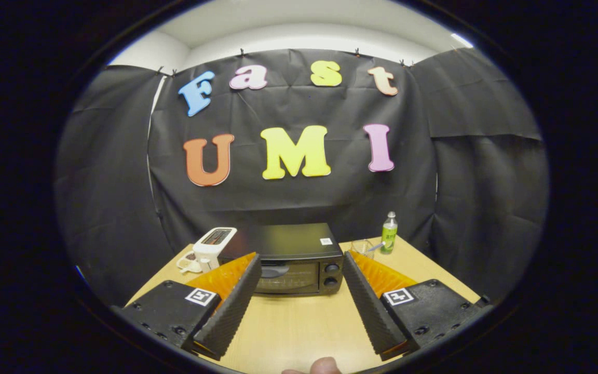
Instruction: Open the toaster oven, put the food inside, and close the toaster oven door.
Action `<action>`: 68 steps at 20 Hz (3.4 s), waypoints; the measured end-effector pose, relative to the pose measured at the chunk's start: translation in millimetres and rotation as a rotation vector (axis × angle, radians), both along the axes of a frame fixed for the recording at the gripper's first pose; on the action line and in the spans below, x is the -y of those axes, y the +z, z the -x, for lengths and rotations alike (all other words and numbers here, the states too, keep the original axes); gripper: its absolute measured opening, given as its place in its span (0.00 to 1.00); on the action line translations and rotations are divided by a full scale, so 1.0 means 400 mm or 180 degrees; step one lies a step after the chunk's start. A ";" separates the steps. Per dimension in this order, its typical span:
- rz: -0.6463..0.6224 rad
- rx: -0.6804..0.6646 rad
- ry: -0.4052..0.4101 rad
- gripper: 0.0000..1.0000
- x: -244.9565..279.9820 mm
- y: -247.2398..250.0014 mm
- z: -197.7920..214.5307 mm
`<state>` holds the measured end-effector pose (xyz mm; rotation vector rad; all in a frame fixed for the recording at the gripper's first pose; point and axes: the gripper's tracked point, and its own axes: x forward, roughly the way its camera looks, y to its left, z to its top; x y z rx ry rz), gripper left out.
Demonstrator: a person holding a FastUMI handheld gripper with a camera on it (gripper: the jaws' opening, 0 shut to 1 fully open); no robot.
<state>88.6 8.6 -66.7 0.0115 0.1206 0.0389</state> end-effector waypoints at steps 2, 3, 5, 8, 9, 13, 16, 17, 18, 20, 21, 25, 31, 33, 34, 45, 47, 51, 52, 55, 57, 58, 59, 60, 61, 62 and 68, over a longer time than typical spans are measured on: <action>0.0029 -0.0079 0.0049 1.00 -0.023 -0.045 -0.066; 0.0033 -0.0147 0.0087 1.00 -0.038 -0.068 -0.102; 0.0004 -0.0283 0.0162 1.00 -0.072 -0.112 -0.174; -0.0049 -0.0502 0.0213 1.00 -0.118 -0.172 -0.287; -0.0054 -0.0575 0.0212 1.00 -0.130 -0.191 -0.321; 0.0010 -0.0802 0.0188 1.00 -0.166 -0.272 -0.429; 0.0070 -0.0892 0.0172 1.00 -0.185 -0.309 -0.473; 0.0100 -0.0882 0.0159 1.00 -0.188 -0.311 -0.484; 0.0122 -0.0904 0.0149 1.00 -0.189 -0.318 -0.492; 0.0148 -0.0895 0.0095 1.00 -0.188 -0.317 -0.490; 0.0150 -0.0875 0.0086 1.00 -0.189 -0.317 -0.492; 0.0203 -0.0882 0.0090 1.00 -0.192 -0.324 -0.489; 0.0208 -0.0910 0.0095 1.00 -0.189 -0.344 -0.437; 0.0200 -0.0972 0.0097 1.00 -0.185 -0.365 -0.394; 0.0224 -0.0951 0.0094 1.00 -0.185 -0.379 -0.385; 0.0337 -0.1348 0.0135 1.00 -0.163 -0.564 -0.202; 0.0317 -0.1498 0.0137 1.00 -0.153 -0.605 -0.174; 0.0325 -0.1500 0.0141 1.00 -0.134 -0.595 -0.165; 0.0341 -0.1484 0.0160 1.00 -0.133 -0.586 -0.156; 0.0318 -0.1515 0.0298 1.00 -0.128 -0.549 -0.115; 0.0283 -0.1522 0.0456 1.00 -0.129 -0.503 -0.071; 0.0268 -0.1536 0.0542 1.00 -0.127 -0.484 -0.048; 0.0252 -0.1547 0.0627 1.00 -0.124 -0.462 -0.027; 0.0228 -0.1566 0.0730 1.00 -0.125 -0.444 -0.001; 0.0188 -0.1610 0.0850 1.00 -0.132 -0.428 0.020; 0.0133 -0.1680 0.0995 1.00 -0.146 -0.423 0.042; -0.0601 -0.2322 0.1661 1.00 -0.282 -0.437 0.177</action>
